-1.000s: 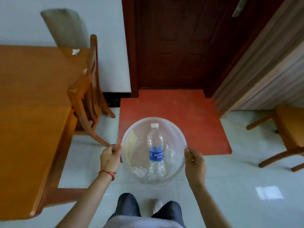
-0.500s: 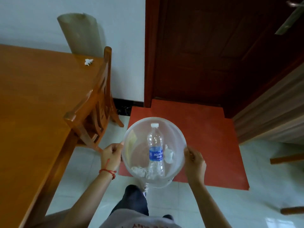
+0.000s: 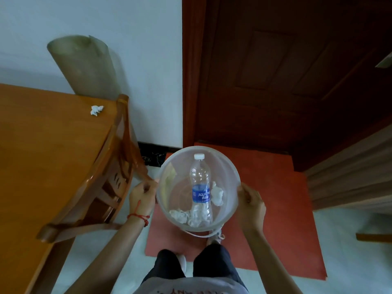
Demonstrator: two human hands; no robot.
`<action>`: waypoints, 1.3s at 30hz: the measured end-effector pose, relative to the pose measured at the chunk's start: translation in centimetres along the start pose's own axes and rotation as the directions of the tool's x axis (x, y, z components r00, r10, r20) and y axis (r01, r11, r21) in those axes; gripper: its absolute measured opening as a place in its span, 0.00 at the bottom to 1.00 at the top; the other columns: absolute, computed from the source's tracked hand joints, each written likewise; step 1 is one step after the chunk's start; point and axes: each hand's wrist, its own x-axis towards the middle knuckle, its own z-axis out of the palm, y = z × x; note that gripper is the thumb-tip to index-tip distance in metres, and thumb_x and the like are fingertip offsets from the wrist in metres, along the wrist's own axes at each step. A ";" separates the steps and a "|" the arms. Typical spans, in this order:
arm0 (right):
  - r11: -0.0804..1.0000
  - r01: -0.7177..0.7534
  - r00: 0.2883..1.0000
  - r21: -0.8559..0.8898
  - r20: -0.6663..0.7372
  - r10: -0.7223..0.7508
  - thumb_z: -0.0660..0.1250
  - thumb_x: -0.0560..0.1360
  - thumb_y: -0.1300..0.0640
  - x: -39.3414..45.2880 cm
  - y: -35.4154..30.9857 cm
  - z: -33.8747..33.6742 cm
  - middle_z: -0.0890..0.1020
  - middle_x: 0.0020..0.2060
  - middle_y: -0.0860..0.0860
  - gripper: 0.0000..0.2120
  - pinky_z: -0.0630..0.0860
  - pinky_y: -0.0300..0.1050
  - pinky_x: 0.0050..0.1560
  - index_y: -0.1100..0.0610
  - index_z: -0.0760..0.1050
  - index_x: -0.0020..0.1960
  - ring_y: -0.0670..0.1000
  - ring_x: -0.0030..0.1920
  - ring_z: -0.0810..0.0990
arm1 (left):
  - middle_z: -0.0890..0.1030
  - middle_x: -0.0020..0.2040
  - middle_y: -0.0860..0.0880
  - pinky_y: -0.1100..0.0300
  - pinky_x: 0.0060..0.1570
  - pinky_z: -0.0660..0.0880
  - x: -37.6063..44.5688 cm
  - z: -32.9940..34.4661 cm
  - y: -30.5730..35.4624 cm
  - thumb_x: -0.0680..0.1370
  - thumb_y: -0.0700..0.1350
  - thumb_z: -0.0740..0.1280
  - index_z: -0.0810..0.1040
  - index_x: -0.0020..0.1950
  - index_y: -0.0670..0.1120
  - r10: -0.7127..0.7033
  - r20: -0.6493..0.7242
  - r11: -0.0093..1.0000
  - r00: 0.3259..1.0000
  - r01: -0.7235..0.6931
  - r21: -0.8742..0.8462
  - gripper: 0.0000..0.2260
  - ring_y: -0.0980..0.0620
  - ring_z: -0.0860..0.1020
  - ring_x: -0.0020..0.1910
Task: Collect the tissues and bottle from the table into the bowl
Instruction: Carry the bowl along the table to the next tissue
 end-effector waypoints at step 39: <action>0.910 0.381 0.711 -0.166 0.681 -0.173 0.63 0.75 0.60 33.4 -12.6 22.1 0.79 0.55 0.58 0.12 0.73 0.48 0.55 0.59 0.77 0.57 0.55 0.54 0.77 | 0.80 0.36 0.46 0.46 0.47 0.78 18.5 8.6 7.1 0.76 0.51 0.61 0.78 0.41 0.47 -0.417 -0.440 0.904 0.795 0.314 -0.290 0.11 0.43 0.80 0.40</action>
